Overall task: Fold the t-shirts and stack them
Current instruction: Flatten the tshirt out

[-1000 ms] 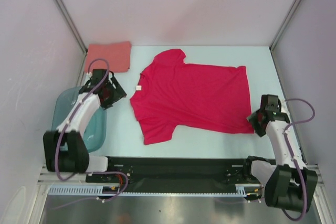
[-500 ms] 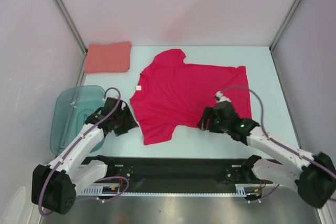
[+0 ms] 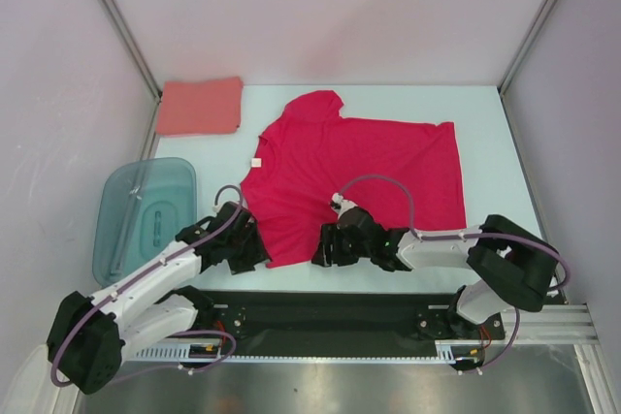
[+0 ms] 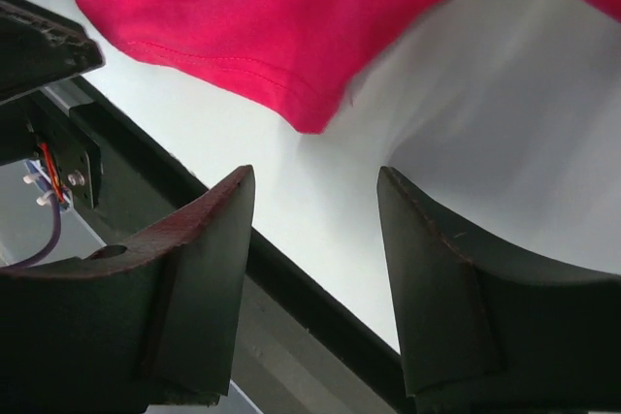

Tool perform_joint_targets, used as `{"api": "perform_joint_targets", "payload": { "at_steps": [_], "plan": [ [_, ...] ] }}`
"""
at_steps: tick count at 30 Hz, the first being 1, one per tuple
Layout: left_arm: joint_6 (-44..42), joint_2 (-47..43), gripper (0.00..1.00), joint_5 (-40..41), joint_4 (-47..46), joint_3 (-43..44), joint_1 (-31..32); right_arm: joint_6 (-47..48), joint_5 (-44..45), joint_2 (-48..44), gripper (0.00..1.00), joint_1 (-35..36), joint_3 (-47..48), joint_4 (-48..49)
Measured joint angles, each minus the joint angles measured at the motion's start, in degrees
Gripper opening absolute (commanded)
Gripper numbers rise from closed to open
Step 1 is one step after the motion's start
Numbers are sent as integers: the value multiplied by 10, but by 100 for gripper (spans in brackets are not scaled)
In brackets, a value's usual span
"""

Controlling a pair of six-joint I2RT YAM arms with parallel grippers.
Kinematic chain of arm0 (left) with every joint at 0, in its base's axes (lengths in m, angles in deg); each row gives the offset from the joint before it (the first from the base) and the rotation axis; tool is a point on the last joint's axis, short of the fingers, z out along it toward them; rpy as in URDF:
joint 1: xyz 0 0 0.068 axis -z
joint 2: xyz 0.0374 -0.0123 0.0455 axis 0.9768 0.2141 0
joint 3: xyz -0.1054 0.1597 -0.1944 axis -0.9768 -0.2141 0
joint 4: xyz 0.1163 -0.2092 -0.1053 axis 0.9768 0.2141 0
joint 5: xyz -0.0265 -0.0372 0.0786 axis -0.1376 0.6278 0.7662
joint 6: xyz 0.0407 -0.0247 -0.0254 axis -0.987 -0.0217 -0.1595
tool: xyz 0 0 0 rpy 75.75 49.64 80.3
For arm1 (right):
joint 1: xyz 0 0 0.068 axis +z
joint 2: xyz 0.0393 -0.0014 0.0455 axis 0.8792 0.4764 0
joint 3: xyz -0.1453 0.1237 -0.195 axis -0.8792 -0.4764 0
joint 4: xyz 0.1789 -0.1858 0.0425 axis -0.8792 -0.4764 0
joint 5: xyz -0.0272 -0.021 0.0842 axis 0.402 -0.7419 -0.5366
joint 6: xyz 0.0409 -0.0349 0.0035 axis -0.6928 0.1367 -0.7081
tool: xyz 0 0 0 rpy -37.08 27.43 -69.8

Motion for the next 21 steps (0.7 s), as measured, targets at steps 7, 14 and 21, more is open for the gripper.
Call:
{"api": "perform_joint_targets", "payload": {
  "at_steps": [7,14,21],
  "plan": [
    [-2,23,58,15,-31,0,2,-11,-6,30,51,2,3,51],
    [-6,52,40,18,-62,0,3,-10,-6,46,48,-1,7,70],
    [-3,54,6,-1,-87,-13,4,-6,-22,82,25,-6,26,89]
  ]
}}
